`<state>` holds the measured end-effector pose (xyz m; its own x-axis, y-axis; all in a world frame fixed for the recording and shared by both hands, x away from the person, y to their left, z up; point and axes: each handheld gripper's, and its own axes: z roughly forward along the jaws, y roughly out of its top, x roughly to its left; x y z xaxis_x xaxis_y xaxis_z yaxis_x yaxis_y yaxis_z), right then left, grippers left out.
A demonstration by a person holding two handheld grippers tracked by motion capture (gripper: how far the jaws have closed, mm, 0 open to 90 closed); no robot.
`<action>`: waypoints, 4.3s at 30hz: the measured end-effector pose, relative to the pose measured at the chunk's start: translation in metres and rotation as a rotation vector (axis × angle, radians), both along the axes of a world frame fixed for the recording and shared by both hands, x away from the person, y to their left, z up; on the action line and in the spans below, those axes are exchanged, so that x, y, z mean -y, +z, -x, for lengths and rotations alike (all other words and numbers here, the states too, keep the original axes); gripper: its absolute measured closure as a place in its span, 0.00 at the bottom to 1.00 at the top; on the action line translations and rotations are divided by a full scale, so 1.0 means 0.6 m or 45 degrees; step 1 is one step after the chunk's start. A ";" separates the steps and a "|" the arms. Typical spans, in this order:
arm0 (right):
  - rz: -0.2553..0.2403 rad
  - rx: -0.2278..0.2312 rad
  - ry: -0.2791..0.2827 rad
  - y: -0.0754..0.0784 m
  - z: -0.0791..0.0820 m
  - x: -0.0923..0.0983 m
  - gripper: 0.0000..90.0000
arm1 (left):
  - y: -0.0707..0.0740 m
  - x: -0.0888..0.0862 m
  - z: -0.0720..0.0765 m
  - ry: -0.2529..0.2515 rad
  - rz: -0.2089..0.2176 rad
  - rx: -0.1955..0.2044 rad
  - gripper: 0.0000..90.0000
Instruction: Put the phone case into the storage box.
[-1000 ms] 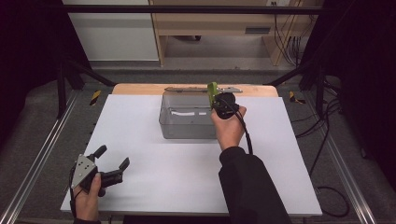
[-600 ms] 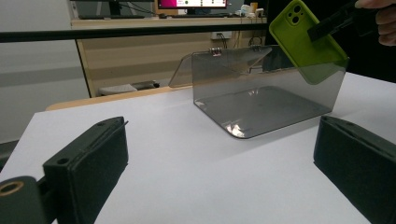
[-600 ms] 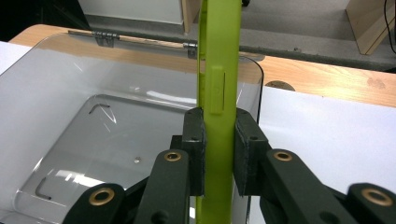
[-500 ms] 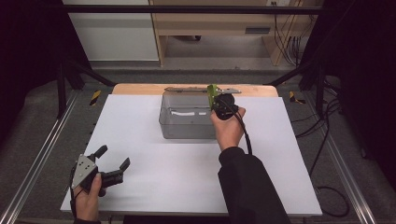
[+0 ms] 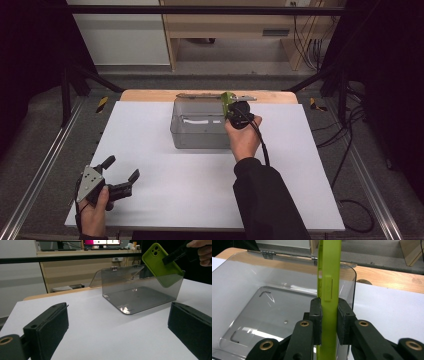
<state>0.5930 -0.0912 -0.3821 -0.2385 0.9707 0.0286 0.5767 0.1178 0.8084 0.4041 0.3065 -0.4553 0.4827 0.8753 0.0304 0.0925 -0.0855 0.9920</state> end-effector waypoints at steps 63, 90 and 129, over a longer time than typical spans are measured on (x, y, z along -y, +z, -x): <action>-0.005 -0.104 0.001 -0.039 -0.018 0.006 0.86 | -0.001 0.007 -0.004 -0.027 -0.009 -0.001 0.04; -0.053 -0.123 -0.025 -0.047 -0.031 0.004 0.85 | -0.002 0.010 -0.005 -0.030 -0.018 -0.007 0.04; -0.096 -0.125 -0.015 -0.050 -0.038 0.008 0.85 | -0.002 0.012 -0.005 -0.035 -0.021 -0.008 0.04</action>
